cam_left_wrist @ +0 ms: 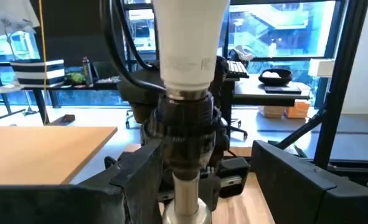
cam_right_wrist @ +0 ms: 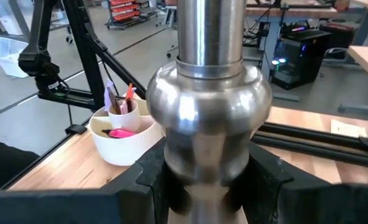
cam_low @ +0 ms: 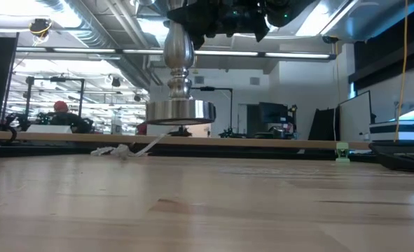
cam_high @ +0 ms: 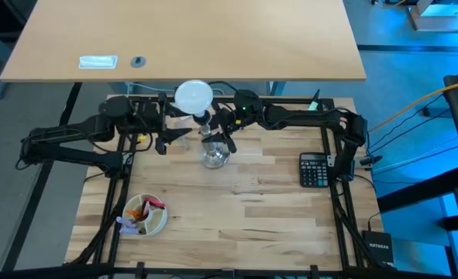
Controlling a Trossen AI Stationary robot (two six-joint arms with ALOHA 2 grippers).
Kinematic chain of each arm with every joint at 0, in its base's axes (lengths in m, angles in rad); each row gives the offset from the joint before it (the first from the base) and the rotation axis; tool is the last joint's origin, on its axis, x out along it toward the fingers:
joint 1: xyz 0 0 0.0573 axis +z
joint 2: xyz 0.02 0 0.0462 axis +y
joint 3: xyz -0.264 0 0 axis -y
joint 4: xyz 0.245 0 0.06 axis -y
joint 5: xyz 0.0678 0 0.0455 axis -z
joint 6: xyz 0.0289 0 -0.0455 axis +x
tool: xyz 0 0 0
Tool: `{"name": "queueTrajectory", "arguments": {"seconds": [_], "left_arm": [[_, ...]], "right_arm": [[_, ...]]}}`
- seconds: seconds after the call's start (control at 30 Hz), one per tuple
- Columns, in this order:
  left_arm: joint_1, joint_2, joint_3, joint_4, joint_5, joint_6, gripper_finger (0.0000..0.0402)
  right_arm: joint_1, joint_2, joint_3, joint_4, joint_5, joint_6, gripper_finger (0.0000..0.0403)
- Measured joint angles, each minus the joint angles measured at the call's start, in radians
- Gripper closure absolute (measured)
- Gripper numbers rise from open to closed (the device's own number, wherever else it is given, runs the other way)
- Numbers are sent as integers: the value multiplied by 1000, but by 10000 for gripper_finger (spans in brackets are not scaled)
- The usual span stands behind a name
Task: Screw lightbulb
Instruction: Insert the white lightbulb on the silver lamp
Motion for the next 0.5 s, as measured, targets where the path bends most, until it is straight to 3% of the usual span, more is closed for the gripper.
{"name": "queueTrajectory", "arguments": {"seconds": [0.23,0.5], "left_arm": [[24,5,72,-168,-154,-26,166],[-11,7,103,-285,-182,-82,166]], "right_arm": [[-19,3,0,-60,78,-93,263],[-39,35,0,-12,140,-96,263]]}}
